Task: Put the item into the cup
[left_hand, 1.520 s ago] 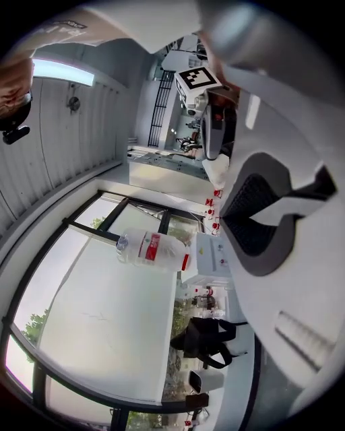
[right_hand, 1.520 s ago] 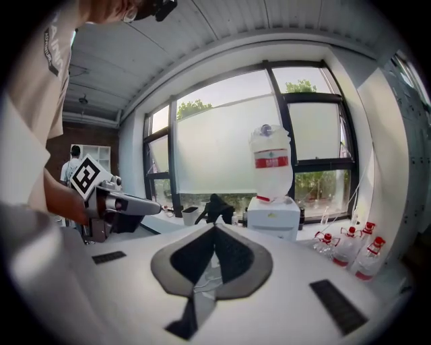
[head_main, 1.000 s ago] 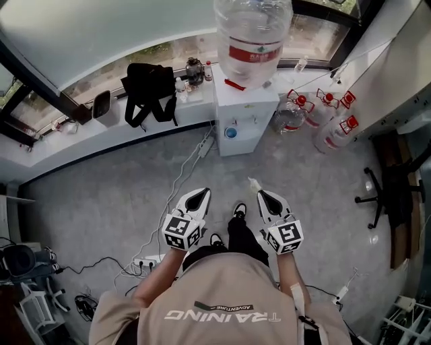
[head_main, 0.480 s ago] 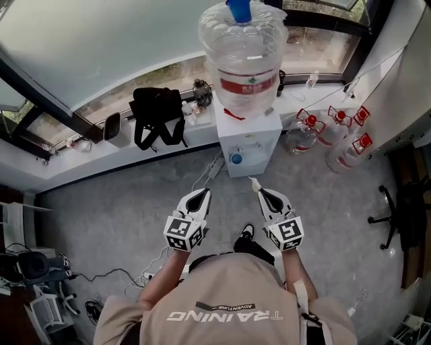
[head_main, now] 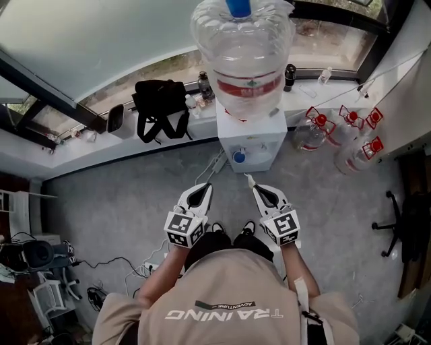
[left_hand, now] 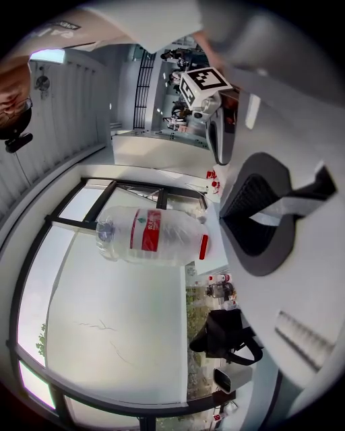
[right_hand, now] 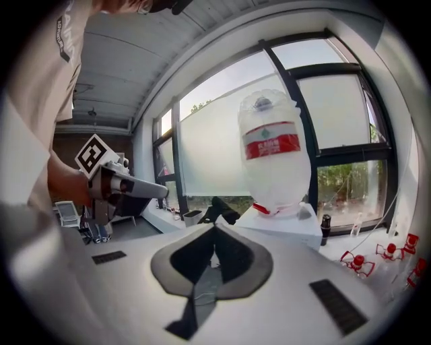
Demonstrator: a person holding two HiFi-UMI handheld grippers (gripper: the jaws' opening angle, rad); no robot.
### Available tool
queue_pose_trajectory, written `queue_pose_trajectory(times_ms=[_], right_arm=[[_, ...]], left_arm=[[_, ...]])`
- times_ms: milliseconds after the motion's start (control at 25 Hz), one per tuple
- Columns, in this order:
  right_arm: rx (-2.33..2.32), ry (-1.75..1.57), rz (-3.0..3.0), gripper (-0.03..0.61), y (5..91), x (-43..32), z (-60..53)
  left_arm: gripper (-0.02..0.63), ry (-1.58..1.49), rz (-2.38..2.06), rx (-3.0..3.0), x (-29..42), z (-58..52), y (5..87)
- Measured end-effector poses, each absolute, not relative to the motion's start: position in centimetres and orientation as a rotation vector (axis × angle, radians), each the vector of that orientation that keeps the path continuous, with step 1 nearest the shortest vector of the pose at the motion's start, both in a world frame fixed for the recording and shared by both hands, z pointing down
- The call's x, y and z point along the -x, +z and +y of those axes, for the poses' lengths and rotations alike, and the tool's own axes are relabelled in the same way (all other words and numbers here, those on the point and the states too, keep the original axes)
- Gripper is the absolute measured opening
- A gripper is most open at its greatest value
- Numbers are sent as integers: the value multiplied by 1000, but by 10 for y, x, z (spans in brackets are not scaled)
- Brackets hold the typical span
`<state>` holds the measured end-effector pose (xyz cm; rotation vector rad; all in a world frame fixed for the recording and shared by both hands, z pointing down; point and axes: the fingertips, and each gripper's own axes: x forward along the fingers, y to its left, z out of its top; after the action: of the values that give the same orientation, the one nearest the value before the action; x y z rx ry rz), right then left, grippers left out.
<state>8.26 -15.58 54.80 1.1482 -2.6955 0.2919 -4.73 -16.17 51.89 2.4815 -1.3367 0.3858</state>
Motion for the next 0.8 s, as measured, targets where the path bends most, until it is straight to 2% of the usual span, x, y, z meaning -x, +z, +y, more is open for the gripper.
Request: queue_pose_trajectory(times_ms=[800], right_arm=[[-1222, 323, -2498, 11, 573, -15, -227]], left_arm=[[8, 398, -1178, -2600, 96, -252, 555]])
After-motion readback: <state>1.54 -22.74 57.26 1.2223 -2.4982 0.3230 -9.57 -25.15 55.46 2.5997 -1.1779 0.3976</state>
